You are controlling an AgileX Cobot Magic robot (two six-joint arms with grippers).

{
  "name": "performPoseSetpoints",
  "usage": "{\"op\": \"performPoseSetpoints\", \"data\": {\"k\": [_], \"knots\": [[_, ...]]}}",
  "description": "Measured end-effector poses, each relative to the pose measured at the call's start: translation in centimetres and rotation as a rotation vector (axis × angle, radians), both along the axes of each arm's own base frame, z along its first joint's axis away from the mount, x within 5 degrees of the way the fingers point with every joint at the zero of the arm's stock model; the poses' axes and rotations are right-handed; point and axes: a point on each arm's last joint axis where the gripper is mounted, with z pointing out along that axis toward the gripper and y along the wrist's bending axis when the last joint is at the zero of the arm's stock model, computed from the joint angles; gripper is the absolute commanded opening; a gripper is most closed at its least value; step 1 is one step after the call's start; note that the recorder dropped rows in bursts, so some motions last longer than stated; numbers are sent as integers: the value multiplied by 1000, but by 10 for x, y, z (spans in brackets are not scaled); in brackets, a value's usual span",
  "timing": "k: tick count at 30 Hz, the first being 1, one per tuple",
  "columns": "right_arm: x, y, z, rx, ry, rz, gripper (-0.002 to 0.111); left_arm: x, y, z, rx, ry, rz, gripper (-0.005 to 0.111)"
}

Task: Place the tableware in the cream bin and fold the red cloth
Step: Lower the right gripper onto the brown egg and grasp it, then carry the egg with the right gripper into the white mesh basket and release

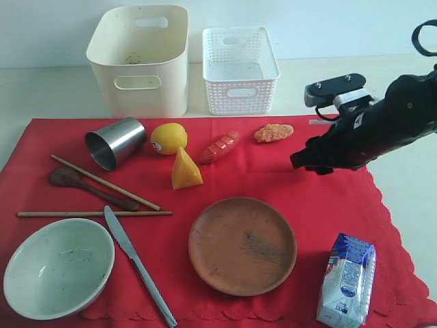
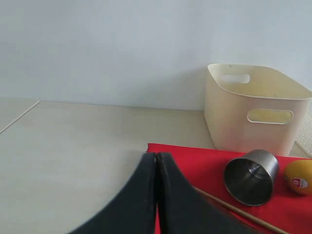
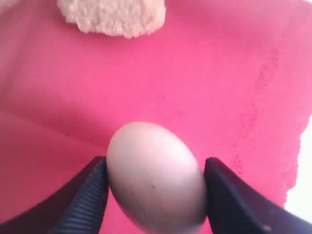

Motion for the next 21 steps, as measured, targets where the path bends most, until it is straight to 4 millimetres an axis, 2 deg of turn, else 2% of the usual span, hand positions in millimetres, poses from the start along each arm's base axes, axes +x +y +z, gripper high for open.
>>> {"op": "performPoseSetpoints", "data": {"k": [9,14,17,21], "knots": [[2,0,61,84,-284,-10,0,0,0,0,0,0,0,1],[11,1,80,140,-442,-32,0,0,0,0,0,0,0,1],[20,4,91,177,-490,-54,0,0,0,0,0,0,0,1],[45,13,108,209,-555,-61,0,0,0,0,0,0,0,1]]}}
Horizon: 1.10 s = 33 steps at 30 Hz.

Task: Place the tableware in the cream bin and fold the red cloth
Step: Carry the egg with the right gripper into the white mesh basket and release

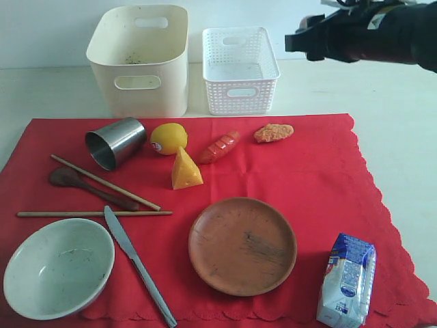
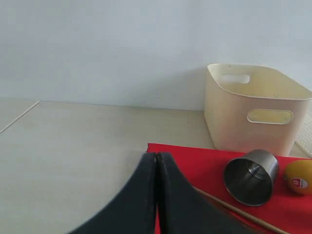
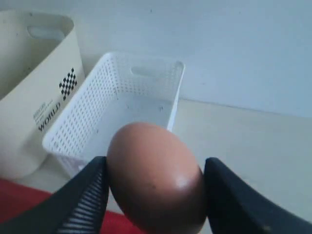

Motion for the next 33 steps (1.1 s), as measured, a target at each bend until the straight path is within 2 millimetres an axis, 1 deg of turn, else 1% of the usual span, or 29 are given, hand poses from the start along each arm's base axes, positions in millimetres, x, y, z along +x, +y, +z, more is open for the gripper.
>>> {"op": "performPoseSetpoints", "data": {"k": [3,8,9,10,15,20,23,26,28,29,30,31,33], "knots": [[20,9,2,7,-13,6,0,0,0,0,0,0,0,1],[55,26,-16,2,2,19,0,0,0,0,0,0,0,1],[63,30,-26,-3,20,22,0,0,0,0,0,0,0,1],[69,33,-30,-4,23,24,0,0,0,0,0,0,0,1],[100,44,-65,-27,102,29,0,0,0,0,0,0,0,1],[120,54,-87,-41,152,38,0,0,0,0,0,0,0,1],[126,60,-98,-49,177,47,0,0,0,0,0,0,0,1],[127,65,-105,-55,195,55,1,0,0,0,0,0,0,1],[126,68,-107,-57,200,62,11,0,0,0,0,0,0,1],[126,69,-107,-58,201,64,20,0,0,0,0,0,0,1],[125,72,-106,-58,199,70,26,0,0,0,0,0,0,1],[125,73,-106,-58,199,72,38,0,0,0,0,0,0,1],[124,76,-107,-57,195,78,49,0,0,0,0,0,0,1]]}}
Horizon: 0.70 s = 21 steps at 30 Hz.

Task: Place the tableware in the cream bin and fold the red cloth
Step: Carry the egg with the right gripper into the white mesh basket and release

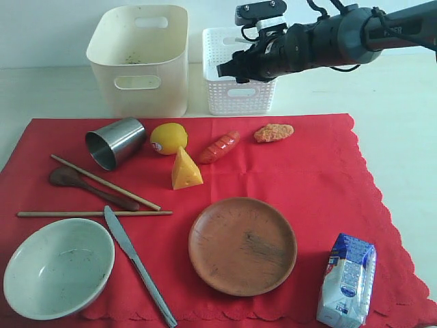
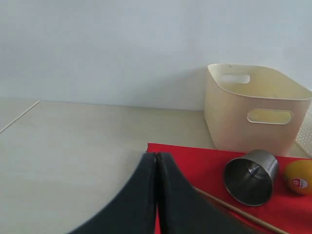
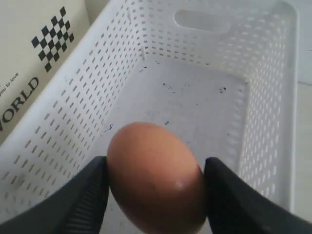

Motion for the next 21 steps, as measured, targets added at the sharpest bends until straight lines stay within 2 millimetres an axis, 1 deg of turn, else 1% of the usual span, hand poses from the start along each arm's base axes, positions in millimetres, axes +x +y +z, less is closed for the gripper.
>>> {"op": "performPoseSetpoints", "data": {"k": [1,4,5,7,9,13,15,16,18,19,20,21], "knots": [[0,0,0,2,-5,0,53,0,0,0,0,0,0,1],[1,1,2,7,-21,1,72,0,0,0,0,0,0,1],[1,1,2,8,-24,1,75,0,0,0,0,0,0,1],[1,1,2,7,-20,1,74,0,0,0,0,0,0,1],[-1,1,7,1,-1,3,74,0,0,0,0,0,0,1],[-10,-2,38,-23,18,24,74,0,0,0,0,0,0,1],[-20,-7,69,-96,30,65,72,0,0,0,0,0,0,1],[-23,-8,75,-112,33,72,70,0,0,0,0,0,0,1],[-30,-13,91,-166,36,90,60,0,0,0,0,0,0,1],[-33,-15,99,-187,39,95,48,0,0,0,0,0,0,1],[-41,-20,115,-226,48,100,43,0,0,0,0,0,0,1],[-44,-22,120,-240,54,102,30,0,0,0,0,0,0,1]]}}
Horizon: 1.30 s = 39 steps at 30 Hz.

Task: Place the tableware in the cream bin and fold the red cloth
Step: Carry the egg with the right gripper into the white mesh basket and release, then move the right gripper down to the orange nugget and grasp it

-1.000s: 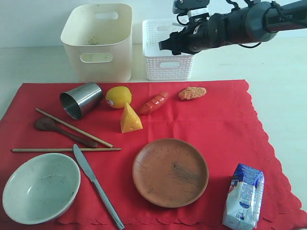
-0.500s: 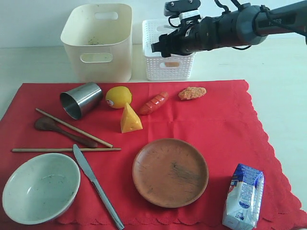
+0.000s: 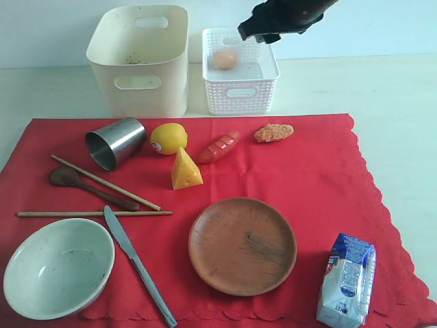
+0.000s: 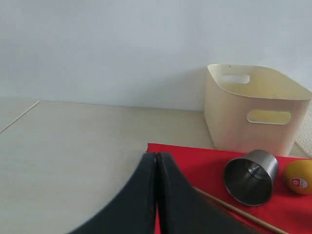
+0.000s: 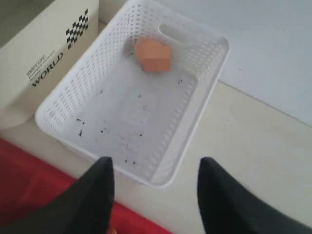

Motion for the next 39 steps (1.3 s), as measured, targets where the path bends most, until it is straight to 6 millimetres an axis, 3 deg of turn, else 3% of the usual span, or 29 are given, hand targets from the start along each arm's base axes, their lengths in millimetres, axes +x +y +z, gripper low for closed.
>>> {"op": "performPoseSetpoints", "data": {"k": [2,6,11,20,24,29,33,39], "knots": [[-10,-5,15,-40,24,10,19,0,0,0,0,0,0,1],[-20,-10,21,-104,83,36,0,0,0,0,0,0,0,1],[-28,-13,13,-147,169,60,0,0,0,0,0,0,0,1],[-34,-7,-33,-135,322,130,0,0,0,0,0,0,0,1],[-29,-5,-57,-121,382,92,12,0,0,0,0,0,0,1],[-23,0,-90,-111,426,57,42,0,0,0,0,0,0,1],[-22,5,-101,-116,424,70,63,0,0,0,0,0,0,1],[-20,9,-111,-142,403,123,69,0,0,0,0,0,0,1]]}}
